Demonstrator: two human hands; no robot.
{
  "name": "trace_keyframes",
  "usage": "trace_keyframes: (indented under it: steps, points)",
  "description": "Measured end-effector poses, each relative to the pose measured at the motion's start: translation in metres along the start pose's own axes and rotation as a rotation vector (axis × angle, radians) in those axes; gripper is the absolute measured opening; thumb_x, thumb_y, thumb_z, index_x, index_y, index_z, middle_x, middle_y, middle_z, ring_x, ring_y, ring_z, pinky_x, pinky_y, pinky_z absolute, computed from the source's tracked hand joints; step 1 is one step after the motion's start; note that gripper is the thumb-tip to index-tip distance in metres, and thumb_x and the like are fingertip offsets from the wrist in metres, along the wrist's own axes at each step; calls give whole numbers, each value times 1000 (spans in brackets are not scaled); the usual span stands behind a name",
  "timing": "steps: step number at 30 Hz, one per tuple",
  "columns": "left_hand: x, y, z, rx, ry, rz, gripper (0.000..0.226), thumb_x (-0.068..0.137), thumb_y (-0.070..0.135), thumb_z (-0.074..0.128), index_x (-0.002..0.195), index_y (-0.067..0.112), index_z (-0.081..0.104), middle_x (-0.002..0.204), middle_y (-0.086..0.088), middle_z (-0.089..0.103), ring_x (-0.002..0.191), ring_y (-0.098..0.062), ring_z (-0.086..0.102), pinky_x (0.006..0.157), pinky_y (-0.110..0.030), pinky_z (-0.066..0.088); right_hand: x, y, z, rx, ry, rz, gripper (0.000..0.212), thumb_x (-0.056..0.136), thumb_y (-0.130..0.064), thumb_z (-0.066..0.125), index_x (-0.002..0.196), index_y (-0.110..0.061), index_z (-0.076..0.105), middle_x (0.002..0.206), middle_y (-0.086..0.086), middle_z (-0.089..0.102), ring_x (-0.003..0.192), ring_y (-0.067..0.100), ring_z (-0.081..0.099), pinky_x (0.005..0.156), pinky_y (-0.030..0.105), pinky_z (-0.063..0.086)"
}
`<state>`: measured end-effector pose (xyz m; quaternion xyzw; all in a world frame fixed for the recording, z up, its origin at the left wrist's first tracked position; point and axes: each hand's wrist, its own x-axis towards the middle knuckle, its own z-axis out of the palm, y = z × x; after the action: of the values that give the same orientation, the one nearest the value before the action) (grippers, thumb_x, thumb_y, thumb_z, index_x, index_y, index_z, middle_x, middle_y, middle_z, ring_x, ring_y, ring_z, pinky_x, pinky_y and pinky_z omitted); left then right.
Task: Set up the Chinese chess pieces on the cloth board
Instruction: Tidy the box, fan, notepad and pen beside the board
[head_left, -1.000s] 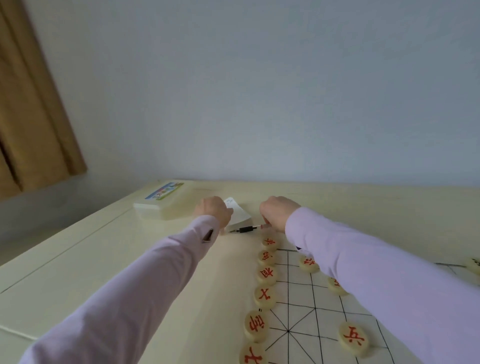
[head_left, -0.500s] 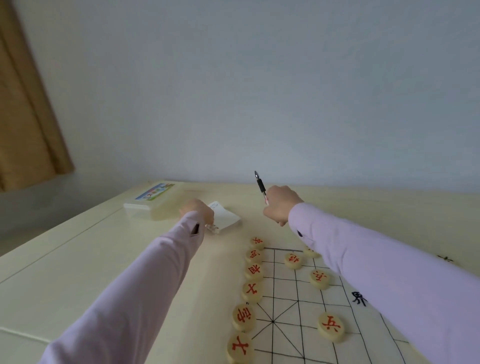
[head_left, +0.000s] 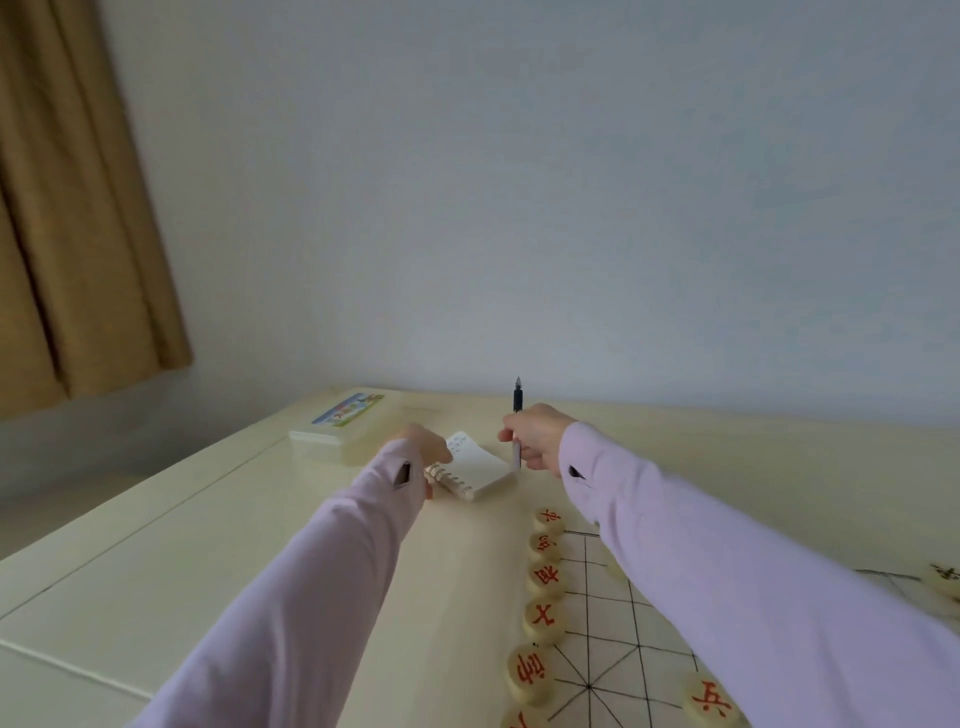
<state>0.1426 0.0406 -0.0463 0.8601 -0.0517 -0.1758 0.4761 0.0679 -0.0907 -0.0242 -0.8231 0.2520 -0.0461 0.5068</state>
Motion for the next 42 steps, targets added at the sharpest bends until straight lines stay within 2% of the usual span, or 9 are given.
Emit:
trace_keyframes:
  steps: [2,5,14,18,23,26,30,37,42]
  points:
    - [3,6,2,-22,-28,4,11,89,5,58,93,-2,50,94,-22,55,85,-35,58,91,-46,50,5,-1,4,-73,-23,-18,32,95,-9,36,73,-11,58,67,-2,42,55,13,32,52,19,27]
    - [17,9,8,-31,9,17,30,92,9,56,117,-6,52,110,-23,59,107,-33,58,100,-44,46,12,-1,12,-200,-84,-27,31,97,-14,36,91,-10,67,75,-6,44,67,13,40,74,22,37]
    - [25,-15,-2,-115,-7,-47,17,89,9,60,78,2,50,73,-10,48,74,-24,49,75,-31,41,13,-6,34,-36,-190,39,30,98,-25,39,76,-16,56,72,6,46,71,23,49,72,31,43]
    - [16,-22,-25,-50,-58,-24,24,87,11,63,108,0,59,98,-16,58,94,-27,55,86,-34,43,-12,-14,46,-1,-294,19,29,100,-23,37,78,-13,54,76,11,54,71,24,57,68,31,46]
    - [-23,-37,-67,-39,-98,25,29,87,7,63,112,-5,56,117,-20,62,110,-35,59,99,-50,45,-56,-28,52,29,-252,-23,30,99,-20,40,75,-10,55,74,7,56,58,17,58,60,25,49]
    - [-54,-54,-92,-133,-182,71,22,91,1,54,113,-3,56,106,-15,65,89,-26,66,81,-37,55,-90,-35,58,67,-246,-80,22,98,-19,44,84,-6,57,66,6,54,32,8,52,40,13,41]
    - [-101,-81,-126,-108,-186,76,8,91,1,54,96,4,60,90,-9,65,55,-11,68,54,-21,56,-125,-45,79,29,-183,-144,16,95,-13,46,90,-6,60,60,4,46,40,9,34,36,14,25]
    - [-176,-144,-184,76,-144,-49,25,89,27,62,96,3,63,74,-5,70,59,-14,67,51,-21,52,-183,-55,134,20,-282,-149,26,94,1,25,74,-5,41,65,9,48,47,11,32,29,10,21]
    - [-213,-184,-215,126,-80,-137,39,87,42,61,101,6,64,80,-6,69,59,-14,64,51,-21,50,-210,-52,164,-14,-405,-229,15,97,-5,41,88,-6,53,66,7,55,47,9,47,39,14,38]
